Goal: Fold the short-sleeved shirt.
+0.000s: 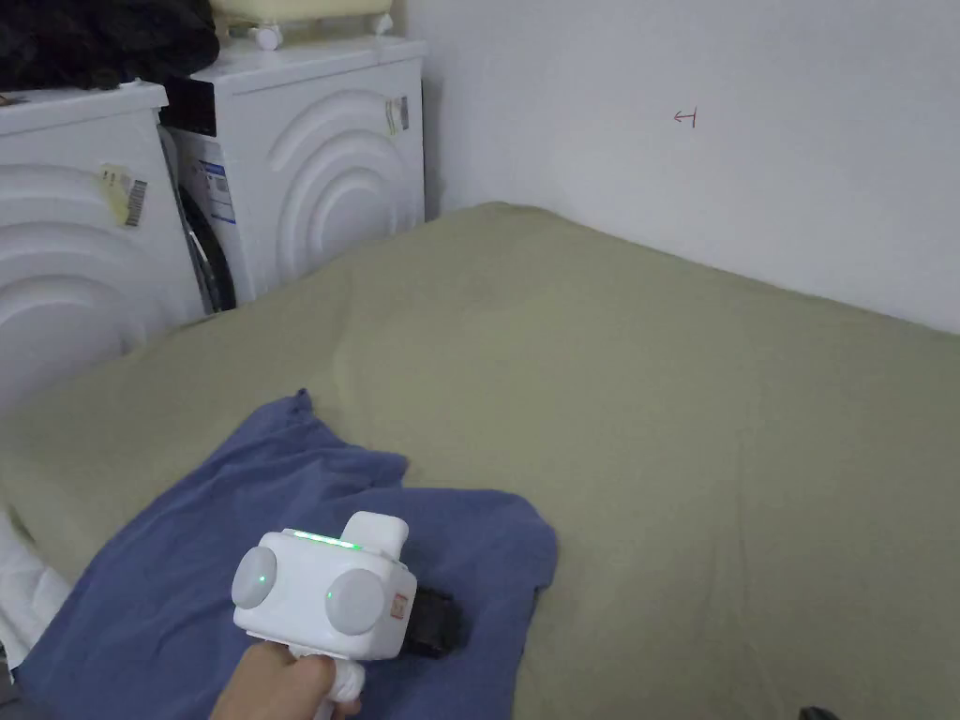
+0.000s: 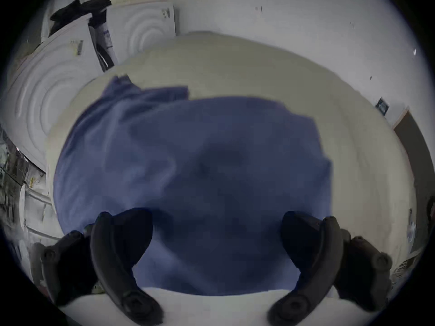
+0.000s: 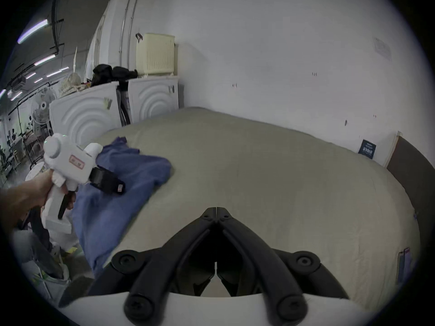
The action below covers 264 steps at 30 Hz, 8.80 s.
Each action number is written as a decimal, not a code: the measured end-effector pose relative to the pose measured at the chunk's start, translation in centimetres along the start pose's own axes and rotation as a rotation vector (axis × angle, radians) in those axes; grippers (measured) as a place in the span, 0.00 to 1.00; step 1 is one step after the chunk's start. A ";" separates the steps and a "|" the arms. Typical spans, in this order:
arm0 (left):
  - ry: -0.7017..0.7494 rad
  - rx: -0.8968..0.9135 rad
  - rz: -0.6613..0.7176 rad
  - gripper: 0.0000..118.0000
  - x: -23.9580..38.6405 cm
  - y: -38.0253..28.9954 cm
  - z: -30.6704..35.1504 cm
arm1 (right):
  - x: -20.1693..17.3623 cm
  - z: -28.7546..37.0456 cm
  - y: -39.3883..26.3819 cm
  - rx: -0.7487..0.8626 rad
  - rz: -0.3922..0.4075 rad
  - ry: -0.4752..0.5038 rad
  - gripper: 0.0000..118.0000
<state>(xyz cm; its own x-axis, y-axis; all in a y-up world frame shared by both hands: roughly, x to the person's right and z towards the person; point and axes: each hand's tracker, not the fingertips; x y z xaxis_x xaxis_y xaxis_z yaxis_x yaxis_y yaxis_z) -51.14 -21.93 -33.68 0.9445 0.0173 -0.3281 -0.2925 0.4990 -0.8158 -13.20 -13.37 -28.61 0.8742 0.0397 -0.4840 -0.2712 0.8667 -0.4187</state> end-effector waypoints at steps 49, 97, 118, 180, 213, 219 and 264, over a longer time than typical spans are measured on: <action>-0.547 -0.057 -0.657 0.07 57.0 -5.3 6.1 | 22.4 21.0 -10.4 -0.037 -0.289 -0.489 0.00; -0.083 -0.049 -0.271 0.74 14.8 -7.7 4.4 | 17.8 19.5 -8.1 -0.042 -0.231 -0.411 0.00; -0.164 -0.068 -0.259 0.00 16.1 -7.4 6.1 | 42.8 -2.4 -10.2 -0.574 -0.228 -0.414 0.90; 0.077 0.477 -0.174 0.00 24.3 25.3 15.8 | 46.9 8.3 14.4 -0.054 -0.209 -0.660 0.02; -0.154 0.166 -0.140 0.25 7.3 -10.0 11.5 | 29.3 24.7 -18.6 -0.203 -0.457 -0.478 0.34; -0.143 0.191 -0.145 0.94 5.9 -10.1 13.1 | 28.1 26.4 -17.4 -0.186 -0.477 -0.473 0.95; -0.200 0.026 -0.160 0.03 8.6 -8.5 6.6 | 37.1 -4.7 -5.8 -0.425 -0.269 -0.242 0.84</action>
<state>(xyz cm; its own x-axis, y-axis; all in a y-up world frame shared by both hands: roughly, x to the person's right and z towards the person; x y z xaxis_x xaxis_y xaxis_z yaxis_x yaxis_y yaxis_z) -39.54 -20.30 -26.37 0.9899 0.1067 -0.0930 -0.1358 0.5310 -0.8364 18.85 -19.30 -47.75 0.9890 0.0015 -0.1477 -0.1204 0.5875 -0.8002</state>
